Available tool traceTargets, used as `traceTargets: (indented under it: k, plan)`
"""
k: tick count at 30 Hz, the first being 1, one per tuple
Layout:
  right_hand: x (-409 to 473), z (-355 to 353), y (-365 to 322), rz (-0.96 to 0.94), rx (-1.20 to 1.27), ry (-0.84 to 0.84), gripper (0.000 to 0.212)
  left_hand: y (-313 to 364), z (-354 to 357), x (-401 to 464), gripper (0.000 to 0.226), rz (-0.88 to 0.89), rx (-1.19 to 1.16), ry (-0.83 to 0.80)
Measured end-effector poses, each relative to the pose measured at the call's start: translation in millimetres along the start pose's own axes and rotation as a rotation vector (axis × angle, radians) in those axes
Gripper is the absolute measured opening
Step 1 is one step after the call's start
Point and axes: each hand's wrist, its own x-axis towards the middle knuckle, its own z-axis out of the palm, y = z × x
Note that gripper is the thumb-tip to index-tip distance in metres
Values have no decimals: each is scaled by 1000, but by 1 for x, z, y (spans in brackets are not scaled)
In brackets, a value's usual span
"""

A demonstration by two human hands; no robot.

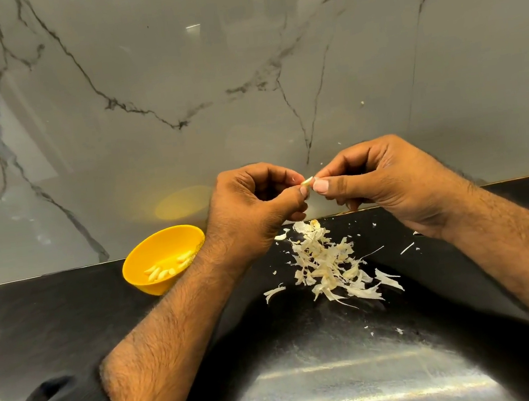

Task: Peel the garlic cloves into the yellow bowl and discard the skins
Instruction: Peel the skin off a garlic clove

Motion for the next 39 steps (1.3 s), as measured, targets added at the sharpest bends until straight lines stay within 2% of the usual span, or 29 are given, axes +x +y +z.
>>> traceTargets:
  k: [2,4,6,8,9,11,13,16,22,26,39]
  plan:
    - [0,-4,1,35,-26,60,19,1,-1,1,14,-86,-130,-2]
    - [3,-12,5,70,-254,103,15,3,-3,1,13,-186,-287,-23]
    - [3,-15,6,129,-508,41,15,4,-4,2,13,-252,-401,-40]
    - [1,-13,4,152,-626,-22,23,5,-3,2,11,-299,-472,-47]
    - [1,-10,2,120,-656,-21,20,6,-3,3,11,-317,-496,-50]
    - [-1,-8,-1,17,-612,53,12,7,-3,3,13,-338,-519,-57]
    - [-2,-6,-2,-72,-429,129,11,7,-2,2,13,-335,-505,-61]
    - [-4,-1,-5,-149,-238,113,15,7,-1,0,13,-297,-440,-62]
    - [-4,3,-4,-194,-264,70,12,10,1,-2,11,-278,-382,-82]
    - [-3,4,-1,-173,-195,92,9,10,2,-3,12,-291,-395,-106]
    - [-2,6,1,-223,-234,96,6,10,-1,-3,12,-271,-344,-154]
